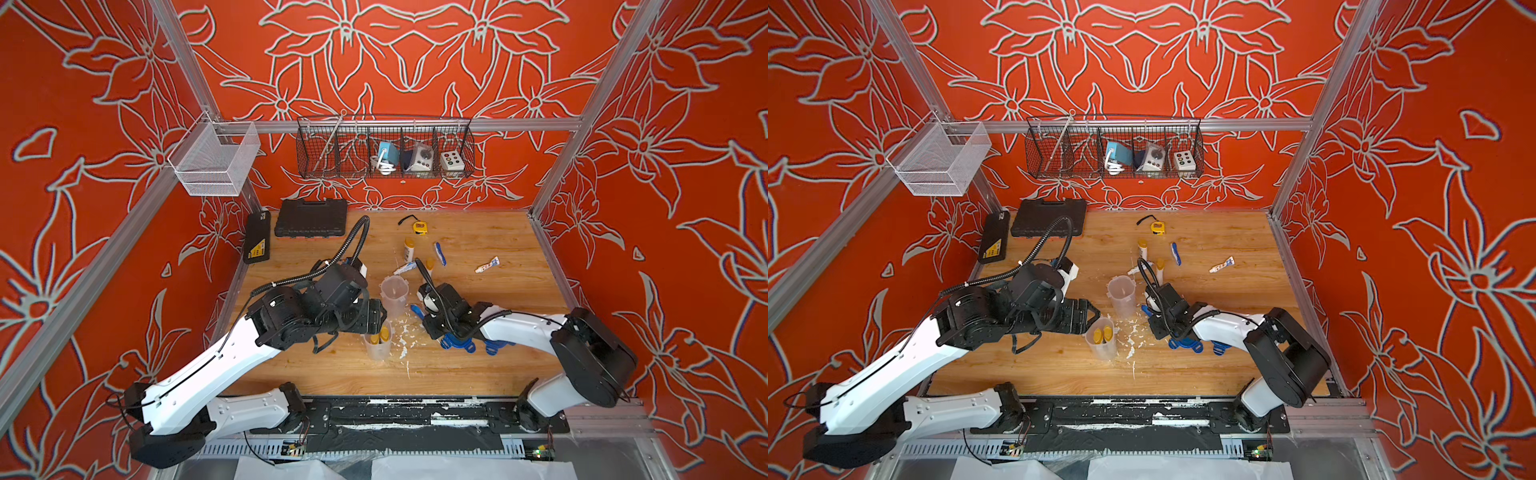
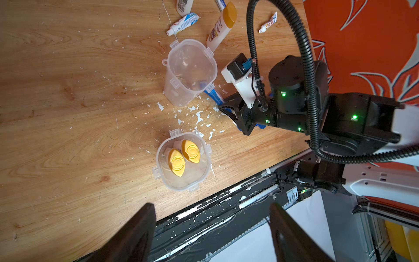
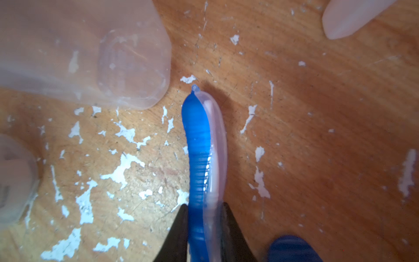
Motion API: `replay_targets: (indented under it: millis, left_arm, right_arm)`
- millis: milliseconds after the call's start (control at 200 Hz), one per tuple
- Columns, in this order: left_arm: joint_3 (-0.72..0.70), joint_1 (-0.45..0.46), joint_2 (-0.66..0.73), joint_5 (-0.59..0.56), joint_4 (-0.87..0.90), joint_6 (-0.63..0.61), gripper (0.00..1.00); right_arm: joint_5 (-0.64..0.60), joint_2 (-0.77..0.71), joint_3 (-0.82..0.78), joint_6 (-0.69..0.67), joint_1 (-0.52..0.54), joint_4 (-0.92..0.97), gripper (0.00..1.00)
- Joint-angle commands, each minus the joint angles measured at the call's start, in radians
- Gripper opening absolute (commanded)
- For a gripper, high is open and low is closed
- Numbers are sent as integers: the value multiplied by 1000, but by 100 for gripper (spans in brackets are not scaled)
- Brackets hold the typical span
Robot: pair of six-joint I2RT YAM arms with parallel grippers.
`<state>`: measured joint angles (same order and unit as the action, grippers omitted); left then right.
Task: Pack away toiletry kits
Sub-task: Pick up the toiletry item from the center of the board, then place the toiletry item into the container.
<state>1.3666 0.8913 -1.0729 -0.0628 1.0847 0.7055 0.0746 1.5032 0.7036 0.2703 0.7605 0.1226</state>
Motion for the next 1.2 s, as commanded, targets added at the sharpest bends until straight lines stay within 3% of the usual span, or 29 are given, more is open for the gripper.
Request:
replay_targets:
  millis: [0,365,560,786,976,1196]
  left_arm:
    - [0,1,-16,55,-31,-27,78]
    - [-128,-47,18,279,-348,46,78]
    - [-195,-86,-27,402,-588,34,78]
    - [-196,-85,-117,456,-641,-19,80]
    - [-215,-86,-160,506,-735,6,81]
    - [-230,-73,-203,534,-828,42,72]
  right_arm:
    - [21,-86,-12,-16,-8,60,16]
    - [122,-602,-16,-14,-21,329,16]
    - [221,-781,48,14,-21,465,17]
    - [318,-801,113,1,-18,487,16]
    - [371,-804,120,12,-19,458,17]
    - [397,-795,122,17,-18,434,17]
